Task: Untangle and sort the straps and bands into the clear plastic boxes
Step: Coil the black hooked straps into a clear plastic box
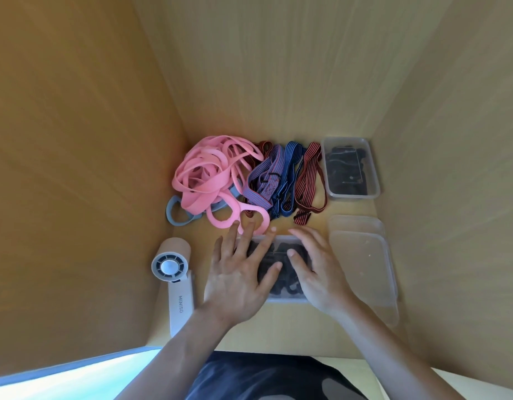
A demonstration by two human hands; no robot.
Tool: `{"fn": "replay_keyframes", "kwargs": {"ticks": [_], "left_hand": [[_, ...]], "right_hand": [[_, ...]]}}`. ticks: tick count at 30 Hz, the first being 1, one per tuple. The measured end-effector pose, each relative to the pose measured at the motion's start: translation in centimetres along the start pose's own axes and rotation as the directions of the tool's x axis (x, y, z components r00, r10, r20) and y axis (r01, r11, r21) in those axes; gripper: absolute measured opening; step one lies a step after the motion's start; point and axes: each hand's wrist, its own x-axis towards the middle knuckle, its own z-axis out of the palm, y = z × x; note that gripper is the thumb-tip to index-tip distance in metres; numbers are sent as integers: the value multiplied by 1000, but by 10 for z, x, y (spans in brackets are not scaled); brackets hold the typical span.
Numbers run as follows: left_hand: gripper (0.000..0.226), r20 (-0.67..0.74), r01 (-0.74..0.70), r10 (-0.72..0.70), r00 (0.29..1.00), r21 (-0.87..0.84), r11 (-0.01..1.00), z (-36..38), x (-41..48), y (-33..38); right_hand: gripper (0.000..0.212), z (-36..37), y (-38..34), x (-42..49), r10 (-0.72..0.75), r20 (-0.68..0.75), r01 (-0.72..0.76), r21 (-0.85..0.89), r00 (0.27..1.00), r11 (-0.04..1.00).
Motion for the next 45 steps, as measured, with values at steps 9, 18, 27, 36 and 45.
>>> {"fn": "replay_keyframes", "kwargs": {"ticks": [9,18,27,36,45], "left_hand": [[64,-4,-14,14,1000,15,1000,0,0,2],[60,37,25,-12,999,-388,921,-11,8,-5],[49,96,221,-257,962,-826,518,-18,3,-20],[54,182,281,-308,934,-906,318,-26,-5,-30],[58,172,233,-239,956,-937,259,-33,-13,-25]], "right_hand": [[57,-4,-8,-2,27,46,-17,-198,999,980],[38,-13,-25,-8,-322,188,367,-321,928,873],[83,-19,-34,3,-209,375,381,-476,903,792],[93,-27,-37,8,-259,311,370,-382,914,847],[92,-40,-48,14,-248,257,326,-334,934,884]]}}
